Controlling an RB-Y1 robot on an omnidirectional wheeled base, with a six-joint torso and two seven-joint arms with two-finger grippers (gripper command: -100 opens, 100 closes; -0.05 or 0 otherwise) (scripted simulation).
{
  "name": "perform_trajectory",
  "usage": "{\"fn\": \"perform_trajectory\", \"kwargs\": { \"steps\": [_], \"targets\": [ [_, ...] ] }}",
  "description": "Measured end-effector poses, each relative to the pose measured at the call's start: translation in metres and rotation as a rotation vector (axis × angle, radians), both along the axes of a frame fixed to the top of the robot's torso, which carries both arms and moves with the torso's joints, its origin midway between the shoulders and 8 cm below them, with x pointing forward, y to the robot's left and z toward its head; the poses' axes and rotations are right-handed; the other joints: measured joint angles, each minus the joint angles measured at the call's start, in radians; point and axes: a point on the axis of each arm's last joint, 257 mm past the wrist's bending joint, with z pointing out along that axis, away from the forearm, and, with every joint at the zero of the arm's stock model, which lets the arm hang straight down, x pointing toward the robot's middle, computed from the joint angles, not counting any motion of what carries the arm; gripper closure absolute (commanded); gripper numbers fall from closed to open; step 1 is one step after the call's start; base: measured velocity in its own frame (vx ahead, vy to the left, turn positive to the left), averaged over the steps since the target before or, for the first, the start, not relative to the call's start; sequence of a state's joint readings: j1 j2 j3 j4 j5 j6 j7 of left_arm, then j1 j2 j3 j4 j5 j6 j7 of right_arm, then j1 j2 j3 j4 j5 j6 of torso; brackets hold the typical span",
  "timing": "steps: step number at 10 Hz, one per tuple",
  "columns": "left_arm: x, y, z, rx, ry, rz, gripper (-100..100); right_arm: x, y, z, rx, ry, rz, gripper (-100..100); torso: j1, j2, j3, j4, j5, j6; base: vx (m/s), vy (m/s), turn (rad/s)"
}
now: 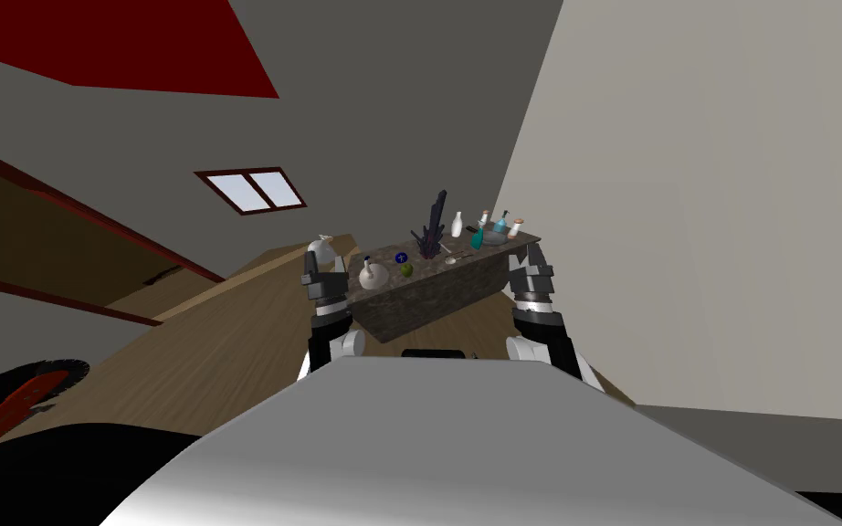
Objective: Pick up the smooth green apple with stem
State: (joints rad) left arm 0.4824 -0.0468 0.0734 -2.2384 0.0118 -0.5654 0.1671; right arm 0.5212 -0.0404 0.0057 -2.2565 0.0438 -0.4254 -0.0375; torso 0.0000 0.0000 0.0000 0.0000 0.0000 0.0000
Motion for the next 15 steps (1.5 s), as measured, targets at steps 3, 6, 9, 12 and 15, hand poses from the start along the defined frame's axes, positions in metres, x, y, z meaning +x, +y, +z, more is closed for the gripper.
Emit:
{"fn": "perform_trajectory", "kwargs": {
  "steps": [3, 6, 9, 12, 15],
  "targets": [
    [0.011, 0.003, -0.002, 0.032, 0.047, -0.025, -100, 0.0, 0.0, 0.0, 0.0, 0.0, 0.0, 0, -0.003, -0.001, -0.001, 0.0, -0.001, 0.0, 0.013, -0.053, 0.039],
    [0.023, 0.009, -0.008, 0.036, 0.105, -0.044, -100, 0.0, 0.0, 0.0, 0.0, 0.0, 0.0, 0, -0.004, -0.001, -0.001, 0.0, -0.001, 0.0, 0.012, -0.059, 0.03],
    [0.034, 0.015, -0.012, 0.027, 0.155, -0.056, -100, 0.0, 0.0, 0.0, 0.0, 0.0, 0.0, 0, -0.003, -0.001, 0.0, 0.0, -0.001, 0.0, 0.008, -0.042, 0.024],
    [0.044, 0.021, -0.02, 0.009, 0.204, -0.067, -100, 0.0, 0.0, 0.0, 0.0, 0.0, 0.0, 0, -0.003, -0.001, -0.001, 0.0, -0.001, 0.0, 0.017, -0.052, 0.027],
    [0.056, 0.029, -0.027, -0.018, 0.258, -0.079, -100, 0.0, 0.0, 0.0, 0.0, 0.0, 0.0, 0, -0.004, -0.002, -0.001, 0.0, -0.001, 0.0, 0.02, -0.057, 0.022]
  ]
}}
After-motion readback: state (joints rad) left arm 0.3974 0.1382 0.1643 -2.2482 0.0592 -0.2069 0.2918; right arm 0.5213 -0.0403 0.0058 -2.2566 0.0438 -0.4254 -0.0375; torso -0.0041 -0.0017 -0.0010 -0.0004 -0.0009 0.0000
